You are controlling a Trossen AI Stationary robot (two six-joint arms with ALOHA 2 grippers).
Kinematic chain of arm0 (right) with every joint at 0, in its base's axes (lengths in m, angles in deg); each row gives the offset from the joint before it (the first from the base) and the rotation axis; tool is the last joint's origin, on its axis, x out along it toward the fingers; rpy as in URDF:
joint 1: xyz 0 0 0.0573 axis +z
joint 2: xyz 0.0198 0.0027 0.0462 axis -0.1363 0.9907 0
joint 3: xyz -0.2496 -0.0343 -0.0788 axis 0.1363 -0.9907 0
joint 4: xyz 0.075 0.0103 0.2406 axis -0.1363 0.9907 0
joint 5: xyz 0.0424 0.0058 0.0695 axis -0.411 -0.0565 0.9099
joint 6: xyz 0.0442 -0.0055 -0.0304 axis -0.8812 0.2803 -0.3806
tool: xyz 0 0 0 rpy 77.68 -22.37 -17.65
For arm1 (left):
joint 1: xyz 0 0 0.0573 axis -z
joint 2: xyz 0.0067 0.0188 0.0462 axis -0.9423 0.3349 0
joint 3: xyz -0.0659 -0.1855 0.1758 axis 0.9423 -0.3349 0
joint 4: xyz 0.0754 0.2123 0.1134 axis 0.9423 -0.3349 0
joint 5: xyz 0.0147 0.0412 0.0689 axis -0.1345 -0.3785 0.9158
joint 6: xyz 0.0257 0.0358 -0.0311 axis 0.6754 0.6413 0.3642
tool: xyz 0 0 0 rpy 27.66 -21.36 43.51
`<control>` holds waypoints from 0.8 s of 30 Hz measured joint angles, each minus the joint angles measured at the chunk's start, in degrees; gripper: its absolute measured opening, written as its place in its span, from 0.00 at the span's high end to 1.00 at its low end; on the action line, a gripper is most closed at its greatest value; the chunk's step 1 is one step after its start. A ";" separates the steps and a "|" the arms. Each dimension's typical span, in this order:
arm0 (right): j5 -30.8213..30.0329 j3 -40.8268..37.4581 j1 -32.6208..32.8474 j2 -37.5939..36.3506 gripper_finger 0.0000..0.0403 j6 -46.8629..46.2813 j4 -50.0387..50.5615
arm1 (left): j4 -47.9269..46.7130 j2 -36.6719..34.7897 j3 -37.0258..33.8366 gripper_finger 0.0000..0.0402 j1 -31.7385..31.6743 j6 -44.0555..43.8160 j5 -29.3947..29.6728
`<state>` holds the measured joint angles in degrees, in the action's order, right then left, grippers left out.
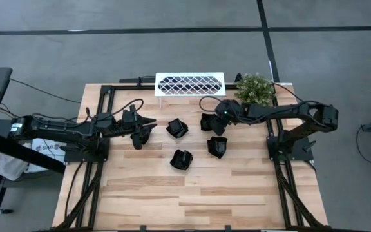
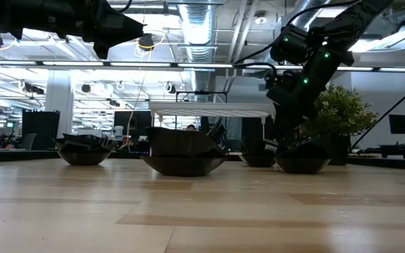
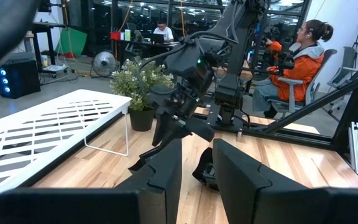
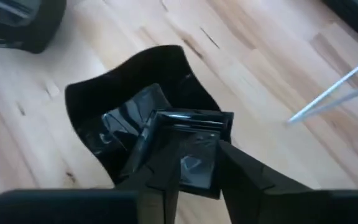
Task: Pick & Place Mini shaped plates
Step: Put the black square plate on the shelf
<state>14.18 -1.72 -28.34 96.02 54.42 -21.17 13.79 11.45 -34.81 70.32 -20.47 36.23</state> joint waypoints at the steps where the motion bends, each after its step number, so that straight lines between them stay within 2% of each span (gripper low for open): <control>1: 0.21 0.00 -0.52 0.15 0.75 0.03 0.24 | 0.00 0.00 0.00 0.77 0.01 0.00 -0.01; 7: 0.22 0.00 -3.40 0.45 0.75 -0.41 1.65 | 0.00 0.00 0.00 0.77 0.01 0.00 0.01; 14: 3.07 0.00 -3.31 0.45 0.75 -0.58 1.49 | 0.00 0.00 0.00 0.77 0.00 0.00 0.02; 24: 3.05 0.00 -3.02 0.45 0.75 -0.60 1.57 | 0.00 0.00 0.00 0.77 0.01 0.00 -0.01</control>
<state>17.22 -1.72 -31.36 96.47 53.82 -19.60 13.79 11.45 -34.81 70.33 -20.47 36.23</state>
